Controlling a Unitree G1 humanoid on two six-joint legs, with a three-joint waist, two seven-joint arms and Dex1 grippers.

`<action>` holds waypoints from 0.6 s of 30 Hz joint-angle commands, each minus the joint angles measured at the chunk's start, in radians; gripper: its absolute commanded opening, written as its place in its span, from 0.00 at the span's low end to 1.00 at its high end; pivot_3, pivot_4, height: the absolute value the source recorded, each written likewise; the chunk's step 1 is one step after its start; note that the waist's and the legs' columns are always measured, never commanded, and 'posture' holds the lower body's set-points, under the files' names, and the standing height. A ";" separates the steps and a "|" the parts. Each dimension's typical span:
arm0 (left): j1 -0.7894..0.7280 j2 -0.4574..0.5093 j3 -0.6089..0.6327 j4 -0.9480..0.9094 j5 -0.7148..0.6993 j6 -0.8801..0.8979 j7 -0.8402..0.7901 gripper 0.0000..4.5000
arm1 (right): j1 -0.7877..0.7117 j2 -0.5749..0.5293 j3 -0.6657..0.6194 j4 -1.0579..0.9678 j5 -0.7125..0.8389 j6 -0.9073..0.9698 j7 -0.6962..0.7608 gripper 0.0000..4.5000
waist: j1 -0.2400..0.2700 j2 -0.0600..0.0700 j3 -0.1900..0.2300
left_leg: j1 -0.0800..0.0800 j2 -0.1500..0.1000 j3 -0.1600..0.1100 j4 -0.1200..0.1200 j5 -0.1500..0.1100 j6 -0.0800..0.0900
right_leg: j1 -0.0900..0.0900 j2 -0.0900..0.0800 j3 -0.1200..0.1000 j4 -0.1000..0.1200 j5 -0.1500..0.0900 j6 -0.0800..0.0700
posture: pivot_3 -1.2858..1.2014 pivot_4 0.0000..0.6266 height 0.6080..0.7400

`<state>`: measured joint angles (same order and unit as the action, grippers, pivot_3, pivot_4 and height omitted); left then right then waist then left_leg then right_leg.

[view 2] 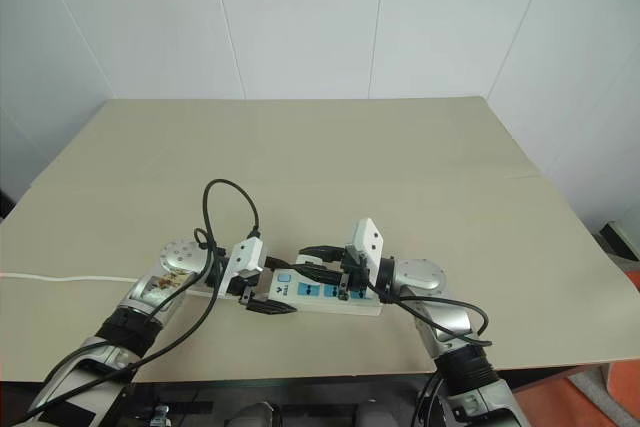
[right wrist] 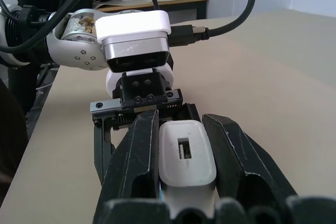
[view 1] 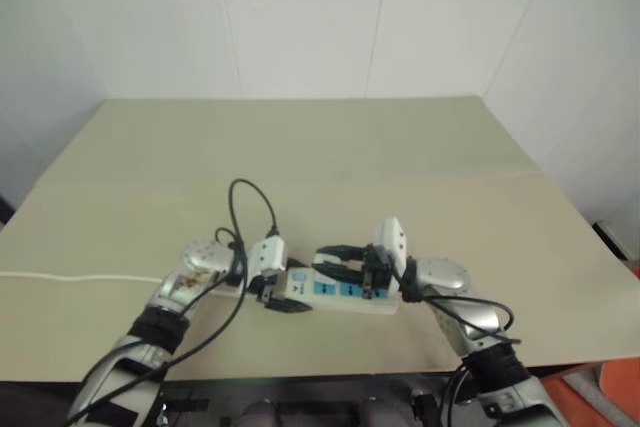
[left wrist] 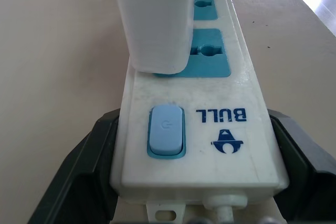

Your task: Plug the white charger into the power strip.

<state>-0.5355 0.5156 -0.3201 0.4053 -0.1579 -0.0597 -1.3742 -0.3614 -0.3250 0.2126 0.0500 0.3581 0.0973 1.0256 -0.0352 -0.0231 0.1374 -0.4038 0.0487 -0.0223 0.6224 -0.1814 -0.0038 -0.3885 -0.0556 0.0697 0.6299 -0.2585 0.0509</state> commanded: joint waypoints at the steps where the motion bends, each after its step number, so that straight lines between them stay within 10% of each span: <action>1: 0.018 0.020 -0.031 0.036 0.061 0.007 -0.005 0.73 | -0.003 -0.029 -0.010 0.017 -0.036 -0.013 -0.002 0.27 | 0.000 0.000 0.000 | 0.000 0.000 0.000 0.000 0.000 0.000 | 0.000 0.000 0.000 0.000 0.000 0.000 | 0.52 0.24 1.00; 18: 0.022 0.012 -0.033 0.036 0.064 0.005 0.006 0.73 | -0.053 -0.005 0.066 0.064 -0.095 -0.031 0.033 0.27 | -0.002 0.000 0.000 | 0.003 0.000 0.000 0.000 0.000 0.000 | 0.002 0.000 0.000 0.000 0.000 0.000 | 0.52 0.24 1.00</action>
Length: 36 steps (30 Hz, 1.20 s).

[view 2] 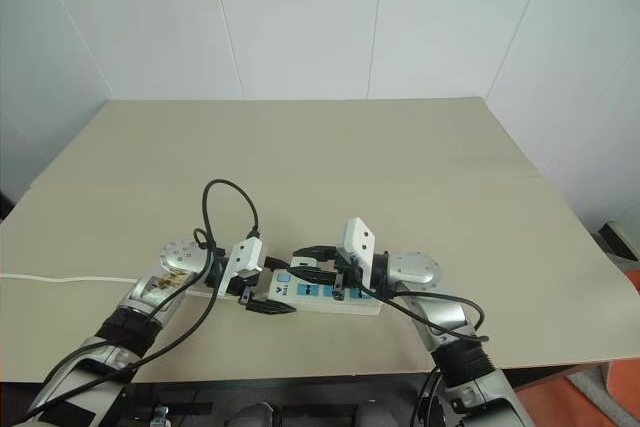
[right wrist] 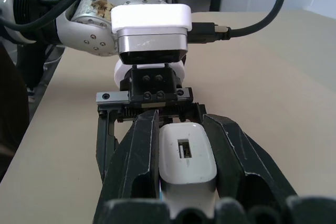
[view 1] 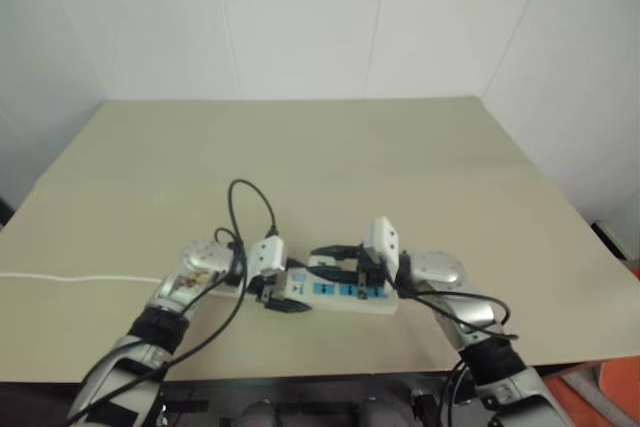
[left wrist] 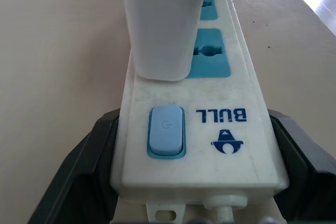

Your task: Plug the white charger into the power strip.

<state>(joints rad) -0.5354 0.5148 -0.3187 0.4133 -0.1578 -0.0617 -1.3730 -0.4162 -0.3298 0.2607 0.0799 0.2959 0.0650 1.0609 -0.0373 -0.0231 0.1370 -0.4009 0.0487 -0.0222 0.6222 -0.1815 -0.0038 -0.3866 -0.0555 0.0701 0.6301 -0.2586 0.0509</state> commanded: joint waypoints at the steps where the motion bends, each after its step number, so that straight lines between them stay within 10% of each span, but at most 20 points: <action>1: 0.023 0.013 -0.034 0.027 0.064 0.007 0.005 0.73 | 0.003 -0.003 0.015 0.039 -0.035 0.001 -0.003 0.27 | 0.000 0.000 0.000 | 0.000 0.000 0.000 0.000 0.000 0.000 | 0.000 0.000 0.000 0.000 0.000 0.000 | 0.52 0.24 1.00; 36: 0.022 0.018 -0.033 0.011 0.058 0.022 0.011 0.73 | 0.011 -0.008 0.063 0.129 -0.080 -0.007 -0.004 0.27 | -0.003 -0.001 -0.004 | 0.003 0.000 0.000 0.000 0.000 0.000 | 0.002 0.000 0.001 0.000 0.000 0.000 | 0.52 0.24 1.00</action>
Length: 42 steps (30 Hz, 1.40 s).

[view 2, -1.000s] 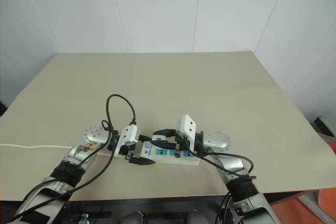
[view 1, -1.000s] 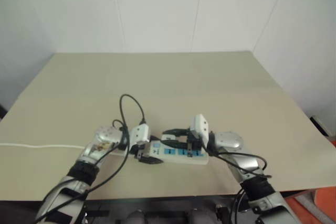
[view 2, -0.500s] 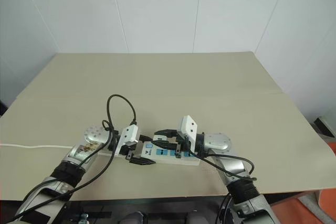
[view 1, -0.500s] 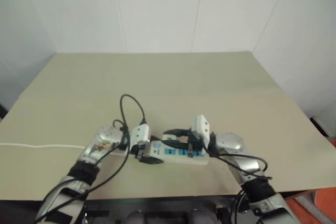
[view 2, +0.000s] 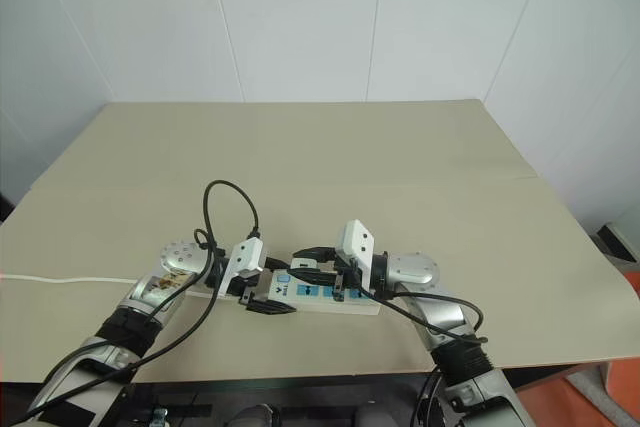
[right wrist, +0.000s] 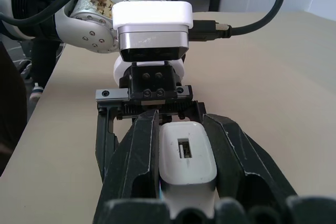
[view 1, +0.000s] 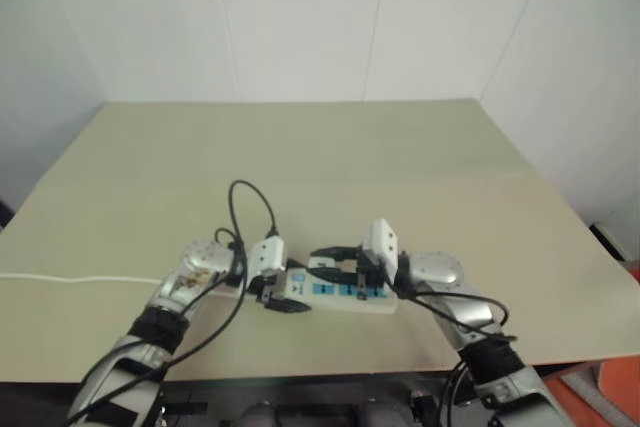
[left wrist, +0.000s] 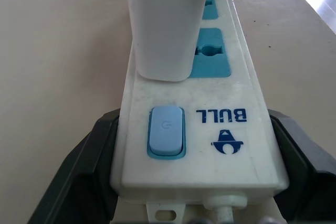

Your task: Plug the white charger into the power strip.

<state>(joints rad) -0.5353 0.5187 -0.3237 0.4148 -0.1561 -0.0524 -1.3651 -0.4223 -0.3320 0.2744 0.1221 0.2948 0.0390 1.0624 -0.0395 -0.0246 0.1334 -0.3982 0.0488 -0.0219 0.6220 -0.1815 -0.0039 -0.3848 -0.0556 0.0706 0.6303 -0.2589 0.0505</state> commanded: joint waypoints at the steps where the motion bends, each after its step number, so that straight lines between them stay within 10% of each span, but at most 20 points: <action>1: 0.025 0.016 -0.027 0.006 0.055 0.014 0.004 0.73 | 0.016 -0.006 0.051 0.096 -0.080 0.018 -0.005 0.27 | -0.002 0.000 0.000 | 0.000 0.000 0.000 0.000 0.000 0.000 | 0.000 0.000 0.000 0.000 0.000 0.000 | 0.52 0.24 1.00; 42: 0.091 0.069 -0.002 -0.106 0.044 0.068 0.035 0.73 | 0.025 -0.087 0.016 0.268 -0.091 -0.057 0.018 0.27 | -0.005 -0.003 -0.002 | 0.017 0.000 0.000 -0.014 0.000 0.000 | 0.012 0.000 0.001 -0.003 -0.008 -0.012 | 0.52 0.24 1.00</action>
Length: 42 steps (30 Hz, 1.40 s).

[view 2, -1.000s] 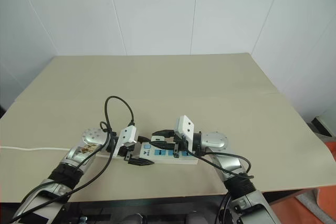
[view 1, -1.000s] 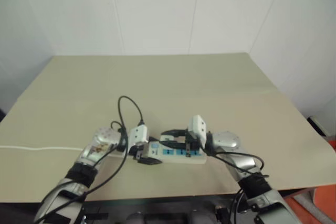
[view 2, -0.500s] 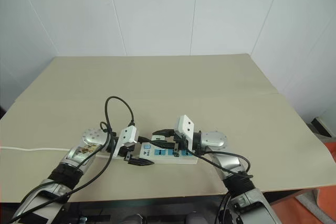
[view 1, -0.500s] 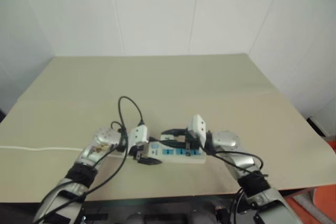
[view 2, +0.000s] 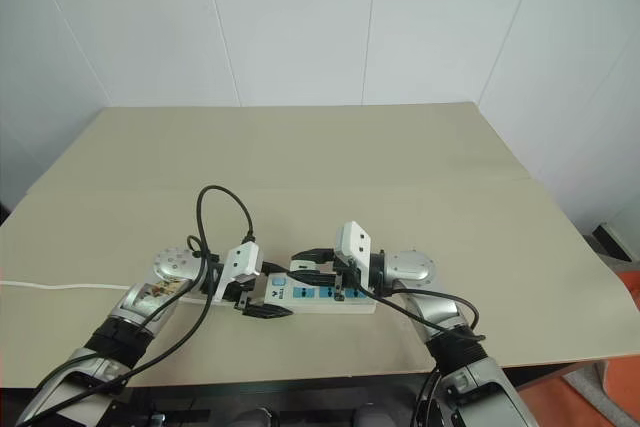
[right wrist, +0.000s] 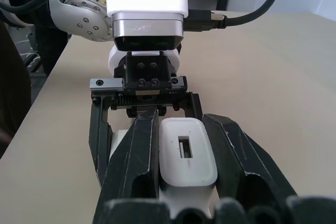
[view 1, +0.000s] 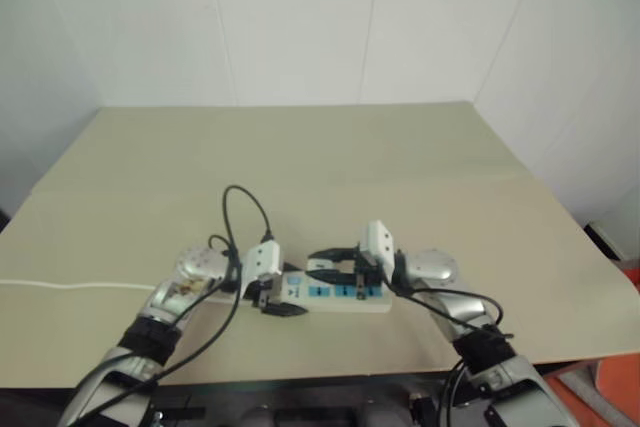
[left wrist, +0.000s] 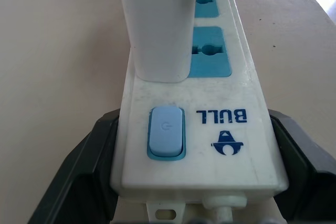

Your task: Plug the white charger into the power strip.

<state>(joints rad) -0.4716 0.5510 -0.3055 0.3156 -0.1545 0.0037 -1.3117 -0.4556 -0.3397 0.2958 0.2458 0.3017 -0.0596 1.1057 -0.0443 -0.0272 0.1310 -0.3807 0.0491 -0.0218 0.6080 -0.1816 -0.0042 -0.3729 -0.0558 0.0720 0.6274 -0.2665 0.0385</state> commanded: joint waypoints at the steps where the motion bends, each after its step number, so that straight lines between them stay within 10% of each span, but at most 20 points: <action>1: 0.025 0.035 -0.021 -0.004 0.042 0.011 -0.018 0.73 | 0.053 -0.075 -0.003 0.144 -0.098 0.044 -0.027 0.27 | 0.000 0.000 0.000 | 0.000 0.000 0.000 0.000 0.000 0.000 | 0.000 0.000 0.000 0.000 0.000 0.000 | 0.52 0.24 1.00; 9: 0.001 0.020 -0.027 0.022 0.045 0.005 -0.015 0.73 | 0.013 -0.055 0.011 0.148 -0.091 0.040 -0.009 0.27 | -0.001 0.000 0.000 | 0.000 0.000 0.000 0.000 0.000 0.000 | 0.000 0.000 0.000 0.000 0.000 0.000 | 0.52 0.24 1.00; 19: -0.007 0.002 -0.030 0.046 0.048 0.000 -0.003 0.73 | -0.002 -0.062 -0.004 0.137 -0.098 0.035 0.018 1.00 | 0.005 -0.002 0.001 | -0.008 0.000 0.000 0.000 0.000 0.000 | -0.009 0.000 -0.001 0.001 0.001 0.000 | 0.52 0.24 1.00; 26: -0.012 -0.037 -0.023 0.070 0.043 -0.017 0.025 0.73 | 0.013 -0.119 -0.064 0.040 -0.066 0.060 0.030 1.00 | 0.016 -0.002 0.002 | -0.009 -0.001 0.001 0.001 0.000 0.000 | -0.009 -0.001 -0.001 0.001 0.000 0.000 | 0.52 0.24 1.00; 29: -0.009 -0.051 0.002 0.052 0.017 -0.005 0.029 1.00 | 0.029 -0.156 -0.090 -0.014 -0.048 0.075 0.039 1.00 | 0.026 -0.001 0.003 | -0.013 -0.002 0.001 0.001 0.000 0.000 | -0.013 -0.002 0.000 0.000 0.000 0.000 | 0.52 0.24 1.00; 42: 0.041 0.123 0.192 -0.192 -0.161 0.090 -0.055 1.00 | 0.099 -0.368 -0.284 -0.204 0.044 0.161 0.070 1.00 | 0.030 0.001 0.014 | -0.030 -0.002 0.001 0.000 0.000 0.000 | -0.029 -0.001 -0.001 0.000 0.007 0.002 | 0.52 0.24 1.00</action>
<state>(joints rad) -0.4461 0.6579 -0.1433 0.1741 -0.2779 0.0771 -1.3464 -0.3661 -0.6904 0.0561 0.0845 0.3086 0.0968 1.1644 -0.0146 -0.0265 0.1454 -0.4107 0.0475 -0.0213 0.6074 -0.1814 -0.0040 -0.4020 -0.0565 0.0709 0.6275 -0.2599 0.0404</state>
